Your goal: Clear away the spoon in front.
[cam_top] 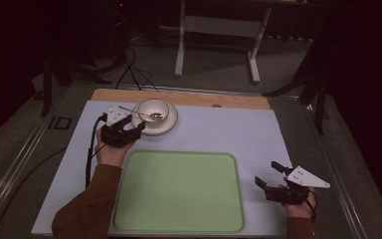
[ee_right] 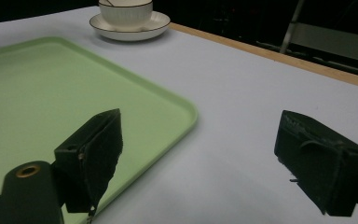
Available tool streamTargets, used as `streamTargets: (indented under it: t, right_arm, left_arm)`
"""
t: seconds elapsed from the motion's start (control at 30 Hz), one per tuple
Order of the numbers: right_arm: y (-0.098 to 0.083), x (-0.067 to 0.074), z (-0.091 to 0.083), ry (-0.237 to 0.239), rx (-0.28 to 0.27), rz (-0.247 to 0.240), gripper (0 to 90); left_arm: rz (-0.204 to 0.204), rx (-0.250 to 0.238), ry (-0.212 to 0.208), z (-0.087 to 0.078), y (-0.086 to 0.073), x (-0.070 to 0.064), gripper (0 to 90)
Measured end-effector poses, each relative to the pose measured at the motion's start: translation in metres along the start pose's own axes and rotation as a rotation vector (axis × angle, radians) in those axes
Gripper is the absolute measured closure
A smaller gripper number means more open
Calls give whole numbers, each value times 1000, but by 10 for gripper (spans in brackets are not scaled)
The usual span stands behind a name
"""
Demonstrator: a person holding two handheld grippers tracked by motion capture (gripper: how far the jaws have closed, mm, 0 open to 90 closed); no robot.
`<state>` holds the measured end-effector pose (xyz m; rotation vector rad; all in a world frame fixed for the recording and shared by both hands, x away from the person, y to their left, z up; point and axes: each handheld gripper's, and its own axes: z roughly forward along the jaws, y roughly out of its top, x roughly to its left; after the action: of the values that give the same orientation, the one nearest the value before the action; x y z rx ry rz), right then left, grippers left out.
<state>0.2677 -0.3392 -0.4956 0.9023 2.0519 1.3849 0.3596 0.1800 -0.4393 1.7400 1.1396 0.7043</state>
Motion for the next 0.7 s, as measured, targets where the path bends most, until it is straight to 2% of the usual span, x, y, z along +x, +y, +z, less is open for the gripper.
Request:
streamTargets:
  t: [0.7]
  right_arm:
    - [0, 0, 0, -2, 1, 0, 149]
  left_arm:
    - [35, 10, -12, 24, 1, -7, 431]
